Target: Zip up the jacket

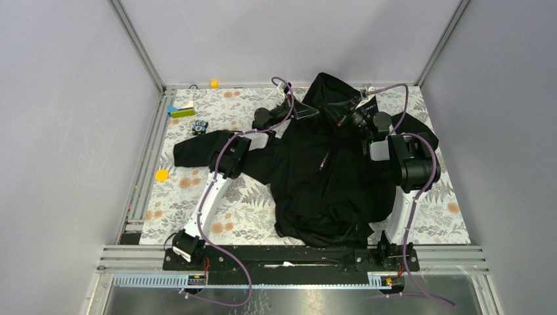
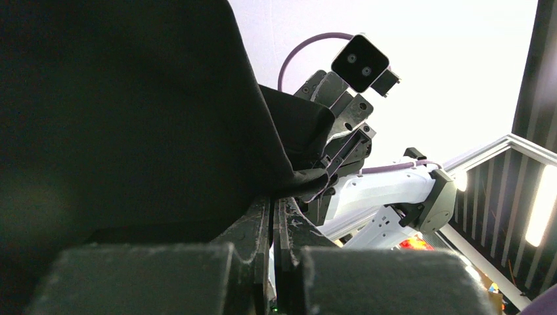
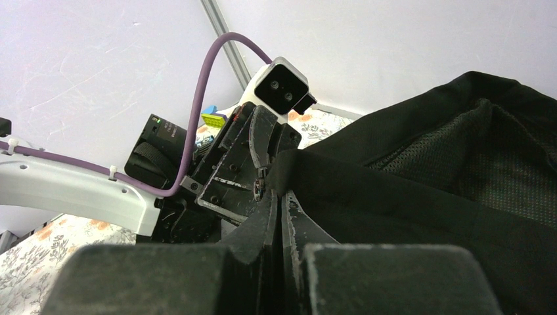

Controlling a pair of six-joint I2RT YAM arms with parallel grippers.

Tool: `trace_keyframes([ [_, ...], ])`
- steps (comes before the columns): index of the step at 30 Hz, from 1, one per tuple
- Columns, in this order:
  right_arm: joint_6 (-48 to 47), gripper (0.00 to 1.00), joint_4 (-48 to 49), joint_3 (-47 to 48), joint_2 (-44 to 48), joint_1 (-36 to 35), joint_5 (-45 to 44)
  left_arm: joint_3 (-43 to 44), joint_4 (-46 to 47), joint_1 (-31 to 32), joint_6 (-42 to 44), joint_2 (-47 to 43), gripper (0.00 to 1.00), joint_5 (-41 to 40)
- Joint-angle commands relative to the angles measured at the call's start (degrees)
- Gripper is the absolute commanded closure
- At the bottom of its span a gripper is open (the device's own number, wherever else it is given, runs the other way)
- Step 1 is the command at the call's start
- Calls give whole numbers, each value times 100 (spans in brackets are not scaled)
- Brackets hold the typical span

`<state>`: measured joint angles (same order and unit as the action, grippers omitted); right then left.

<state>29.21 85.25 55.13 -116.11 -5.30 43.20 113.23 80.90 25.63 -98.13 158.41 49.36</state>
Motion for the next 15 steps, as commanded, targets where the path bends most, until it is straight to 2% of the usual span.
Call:
trace_keyframes([
  [1,-139,100,1048,193,47,-150,55,147,295,134,219,-158,100,156],
  [15,-593,100,1048,-186,330,-318,-574,-419,-294,241,725,-461,100,-263],
])
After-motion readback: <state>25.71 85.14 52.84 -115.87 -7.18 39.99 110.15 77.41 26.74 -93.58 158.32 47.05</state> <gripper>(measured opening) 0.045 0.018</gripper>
